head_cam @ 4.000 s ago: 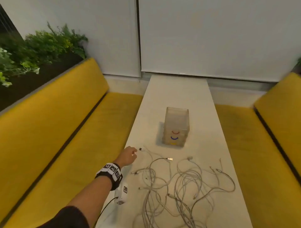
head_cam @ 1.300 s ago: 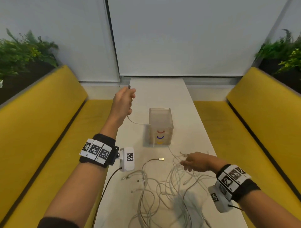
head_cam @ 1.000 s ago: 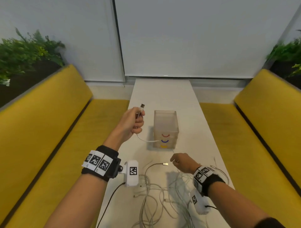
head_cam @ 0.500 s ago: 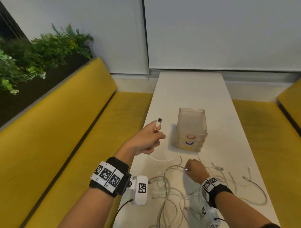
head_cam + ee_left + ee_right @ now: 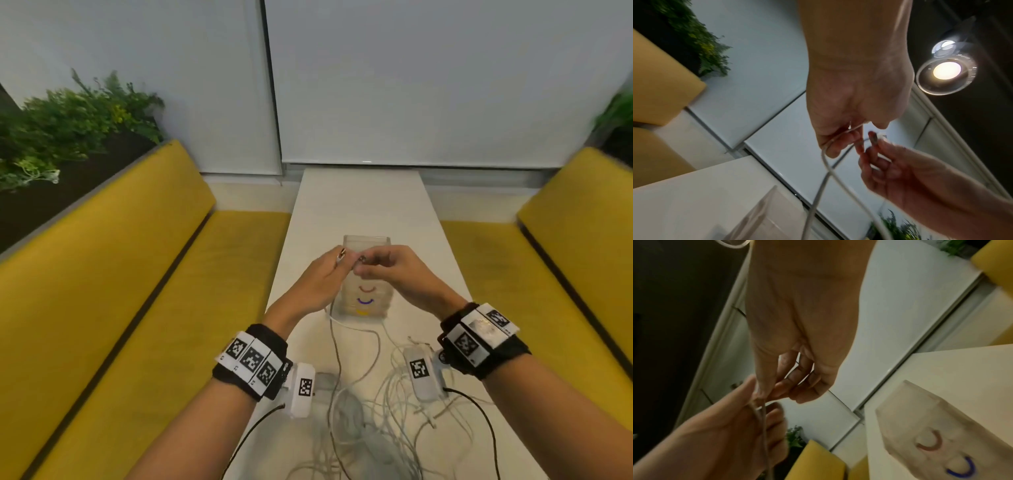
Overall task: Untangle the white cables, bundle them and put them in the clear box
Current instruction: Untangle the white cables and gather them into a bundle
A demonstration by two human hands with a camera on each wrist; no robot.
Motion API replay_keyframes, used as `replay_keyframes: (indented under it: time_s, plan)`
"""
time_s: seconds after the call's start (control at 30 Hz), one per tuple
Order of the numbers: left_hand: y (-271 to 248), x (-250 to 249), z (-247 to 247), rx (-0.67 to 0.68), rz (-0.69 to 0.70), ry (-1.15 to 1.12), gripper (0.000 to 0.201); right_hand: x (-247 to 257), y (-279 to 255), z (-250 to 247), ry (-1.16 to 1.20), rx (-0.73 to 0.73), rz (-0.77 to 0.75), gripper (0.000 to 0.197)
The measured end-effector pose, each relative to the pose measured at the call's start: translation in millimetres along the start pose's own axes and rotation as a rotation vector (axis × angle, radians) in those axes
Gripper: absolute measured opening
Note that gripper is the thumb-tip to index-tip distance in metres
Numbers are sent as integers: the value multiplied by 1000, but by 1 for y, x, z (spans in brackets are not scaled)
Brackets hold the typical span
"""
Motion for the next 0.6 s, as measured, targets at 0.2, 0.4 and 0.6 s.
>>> replay_keyframes:
  time_s: [0.2,0.4,0.6]
  plan:
    - [-2,-20,10,-11,37,-65,25,27,-9,11,39,-158,-91,14]
    - [-7,-24,5,26,-58,-312,36,27,-13,35,214,-295,54,39]
    - [-8,-26,-8,-5,-41,-360,48,16,-16,54,427,-116,116,37]
Point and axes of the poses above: each hand's wrist, its own y-axis towards the middle knuckle, its own z-axis out of the palm, x = y × z, the point moved 5 cm from there along y, towards the middle knuckle, and after that the axes turned 14 degrees about -z, right-handed, at the moved point
